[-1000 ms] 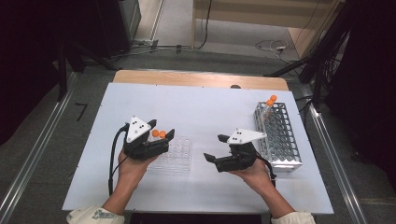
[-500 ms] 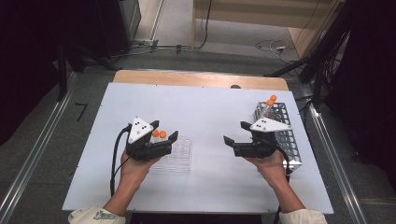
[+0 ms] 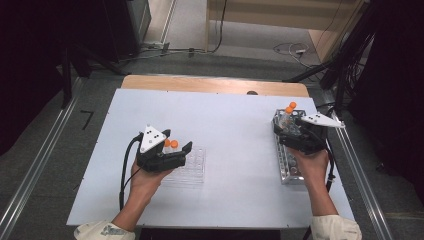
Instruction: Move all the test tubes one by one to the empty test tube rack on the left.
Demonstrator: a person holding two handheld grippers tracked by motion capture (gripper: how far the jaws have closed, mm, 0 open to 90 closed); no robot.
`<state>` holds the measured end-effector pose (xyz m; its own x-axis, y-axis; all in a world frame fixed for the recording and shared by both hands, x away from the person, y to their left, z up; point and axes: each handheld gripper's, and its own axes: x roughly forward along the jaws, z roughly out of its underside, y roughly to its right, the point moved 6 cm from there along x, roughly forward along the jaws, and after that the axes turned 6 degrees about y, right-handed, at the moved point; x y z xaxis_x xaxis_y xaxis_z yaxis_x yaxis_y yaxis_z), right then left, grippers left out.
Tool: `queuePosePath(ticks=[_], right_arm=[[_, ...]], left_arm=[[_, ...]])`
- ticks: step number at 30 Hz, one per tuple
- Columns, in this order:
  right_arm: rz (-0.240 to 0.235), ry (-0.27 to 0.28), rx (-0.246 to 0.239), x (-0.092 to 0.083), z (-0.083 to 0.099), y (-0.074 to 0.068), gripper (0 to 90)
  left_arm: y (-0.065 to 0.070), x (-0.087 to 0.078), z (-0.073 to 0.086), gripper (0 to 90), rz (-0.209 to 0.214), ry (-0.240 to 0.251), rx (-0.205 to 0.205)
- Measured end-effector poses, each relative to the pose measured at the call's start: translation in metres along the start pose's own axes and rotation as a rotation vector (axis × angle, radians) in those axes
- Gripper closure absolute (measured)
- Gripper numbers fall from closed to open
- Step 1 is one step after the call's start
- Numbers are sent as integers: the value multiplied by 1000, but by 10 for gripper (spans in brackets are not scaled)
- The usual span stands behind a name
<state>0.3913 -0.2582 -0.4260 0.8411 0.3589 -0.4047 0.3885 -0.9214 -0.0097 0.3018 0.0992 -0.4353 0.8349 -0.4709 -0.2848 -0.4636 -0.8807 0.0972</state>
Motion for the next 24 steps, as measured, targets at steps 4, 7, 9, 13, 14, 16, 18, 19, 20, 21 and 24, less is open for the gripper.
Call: queuePosePath(ticks=[4,7,9,13,14,16,18,19,20,21,24], right_arm=[[45,-3,23,8,2,17,195],[51,-9,12,16,0,21,242],[61,-17,-1,22,0,23,292],[77,-48,6,38,1,30,352],[79,-52,9,41,1,32,373],[85,-76,17,49,3,36,399],[94,-87,25,54,5,39,429],[91,-93,34,57,6,40,443],[91,-97,39,59,7,42,459],[93,-103,39,61,8,43,477],[79,-121,39,65,9,44,525]], left_arm=[[1,1,0,208,3,0,2],[1,2,1,208,5,-3,1],[1,2,1,208,6,-4,1],[0,1,0,209,4,0,-3],[0,1,0,209,5,-1,-2],[0,0,0,209,5,1,-3],[-1,0,0,209,2,1,-6],[-2,0,0,209,2,2,-7],[-2,-1,0,209,2,2,-6],[-2,-1,1,209,2,0,-5],[-3,0,1,209,0,0,-4]])
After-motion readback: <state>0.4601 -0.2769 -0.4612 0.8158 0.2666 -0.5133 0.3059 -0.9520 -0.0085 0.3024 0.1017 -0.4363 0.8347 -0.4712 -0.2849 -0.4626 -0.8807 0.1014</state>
